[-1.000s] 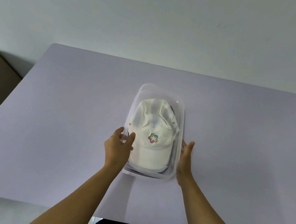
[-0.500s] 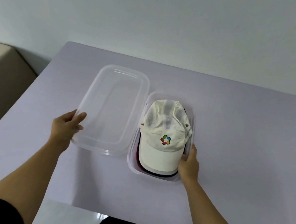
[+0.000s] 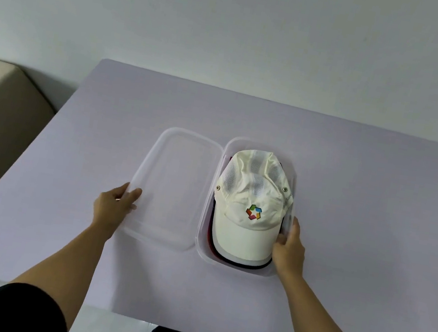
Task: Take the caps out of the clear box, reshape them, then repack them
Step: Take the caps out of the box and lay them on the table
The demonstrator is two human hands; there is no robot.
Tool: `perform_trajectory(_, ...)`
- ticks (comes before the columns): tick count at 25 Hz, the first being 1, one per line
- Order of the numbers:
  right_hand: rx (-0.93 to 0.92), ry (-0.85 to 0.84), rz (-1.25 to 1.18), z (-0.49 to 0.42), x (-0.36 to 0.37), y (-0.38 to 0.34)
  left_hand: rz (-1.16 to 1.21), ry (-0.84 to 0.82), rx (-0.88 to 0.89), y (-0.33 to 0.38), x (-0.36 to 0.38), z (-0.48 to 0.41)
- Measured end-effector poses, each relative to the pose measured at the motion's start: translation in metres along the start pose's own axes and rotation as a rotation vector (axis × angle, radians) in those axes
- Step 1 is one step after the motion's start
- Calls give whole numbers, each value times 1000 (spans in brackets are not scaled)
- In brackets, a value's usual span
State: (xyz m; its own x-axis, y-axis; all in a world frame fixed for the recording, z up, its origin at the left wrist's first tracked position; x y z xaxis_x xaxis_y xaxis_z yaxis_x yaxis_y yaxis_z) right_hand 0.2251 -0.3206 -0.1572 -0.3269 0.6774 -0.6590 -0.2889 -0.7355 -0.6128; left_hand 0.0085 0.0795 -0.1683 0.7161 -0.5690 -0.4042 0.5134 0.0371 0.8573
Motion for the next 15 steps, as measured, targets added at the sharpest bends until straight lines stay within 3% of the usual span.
perform_trajectory(4, -7, 10, 16, 1, -2, -2, -293, 8, 59, 4, 7, -1)
perform_trajectory(13, 13, -33, -57, 2, 1, -1, -688, 28, 22, 8, 19, 3)
perform_trajectory(15, 39, -90, -130, 2, 4, 0, -639, 109, 57, 28, 28, 13)
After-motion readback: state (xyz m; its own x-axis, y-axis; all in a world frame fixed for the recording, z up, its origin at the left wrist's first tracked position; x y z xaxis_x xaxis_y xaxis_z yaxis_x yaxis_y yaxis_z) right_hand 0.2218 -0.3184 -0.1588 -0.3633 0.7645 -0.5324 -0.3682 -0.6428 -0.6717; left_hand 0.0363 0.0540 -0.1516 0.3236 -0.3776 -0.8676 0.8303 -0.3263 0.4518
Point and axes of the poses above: each hand's wrist, its own z-axis away from the middle knuckle, its own x-axis out of the palm, y = z × x, the point moved 10 cm from there along -z, towards the middle knuckle, and after that the axes turned 5 degrees about x, right-handed, at the moved point
